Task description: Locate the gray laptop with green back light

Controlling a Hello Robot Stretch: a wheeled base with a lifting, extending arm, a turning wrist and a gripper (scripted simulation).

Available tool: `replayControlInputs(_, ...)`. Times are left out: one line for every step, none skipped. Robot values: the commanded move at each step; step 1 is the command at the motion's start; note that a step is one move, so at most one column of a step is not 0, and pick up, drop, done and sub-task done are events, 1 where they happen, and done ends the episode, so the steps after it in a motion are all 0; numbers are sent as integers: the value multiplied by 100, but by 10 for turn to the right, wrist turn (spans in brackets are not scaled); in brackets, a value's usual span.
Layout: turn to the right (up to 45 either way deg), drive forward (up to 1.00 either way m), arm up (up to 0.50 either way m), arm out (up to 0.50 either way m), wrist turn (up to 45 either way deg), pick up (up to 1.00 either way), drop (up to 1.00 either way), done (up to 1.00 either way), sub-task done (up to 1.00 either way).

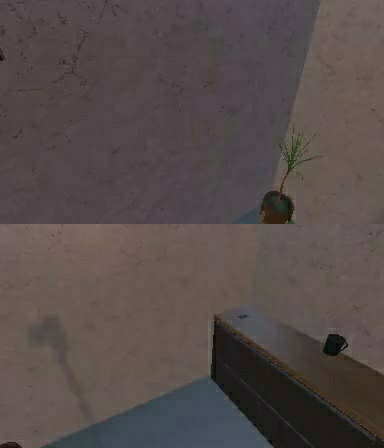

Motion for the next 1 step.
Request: replayControlInputs(-450,0,0,0,0,0,0,0,0)
